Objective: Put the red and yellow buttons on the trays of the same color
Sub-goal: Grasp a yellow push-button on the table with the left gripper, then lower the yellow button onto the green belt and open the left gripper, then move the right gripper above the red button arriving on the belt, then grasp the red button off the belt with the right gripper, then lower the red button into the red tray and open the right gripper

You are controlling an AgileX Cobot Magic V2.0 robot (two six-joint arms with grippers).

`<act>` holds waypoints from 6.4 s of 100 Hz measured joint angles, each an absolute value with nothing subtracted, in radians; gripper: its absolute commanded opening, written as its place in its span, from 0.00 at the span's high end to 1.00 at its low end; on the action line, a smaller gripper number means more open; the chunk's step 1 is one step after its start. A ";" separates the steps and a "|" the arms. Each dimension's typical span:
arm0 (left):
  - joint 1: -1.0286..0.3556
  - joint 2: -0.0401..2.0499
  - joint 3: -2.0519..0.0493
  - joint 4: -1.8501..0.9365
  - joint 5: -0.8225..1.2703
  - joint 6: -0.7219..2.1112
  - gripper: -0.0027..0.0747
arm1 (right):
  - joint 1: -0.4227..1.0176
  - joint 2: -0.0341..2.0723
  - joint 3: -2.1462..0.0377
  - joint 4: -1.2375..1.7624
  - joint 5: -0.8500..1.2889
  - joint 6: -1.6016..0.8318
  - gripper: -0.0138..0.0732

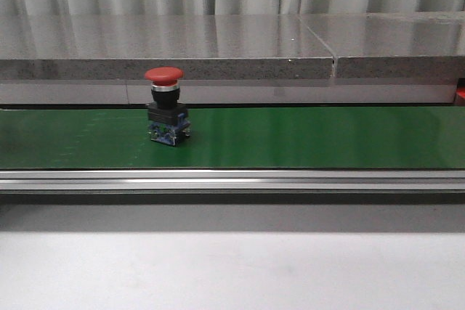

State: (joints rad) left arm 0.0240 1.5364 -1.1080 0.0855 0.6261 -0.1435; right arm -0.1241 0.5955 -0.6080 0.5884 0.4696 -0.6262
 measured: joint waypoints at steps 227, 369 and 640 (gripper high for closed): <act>-0.174 0.771 -0.769 0.056 0.626 -0.104 0.11 | -0.124 0.595 -0.608 0.588 0.470 -0.626 0.92; -0.174 0.326 -0.517 0.053 0.616 -0.116 0.99 | -0.124 0.595 -0.608 0.643 0.513 -0.626 0.11; -0.174 0.326 -0.516 0.050 0.616 -0.117 0.99 | -0.593 1.639 -1.218 0.658 0.390 -0.639 0.67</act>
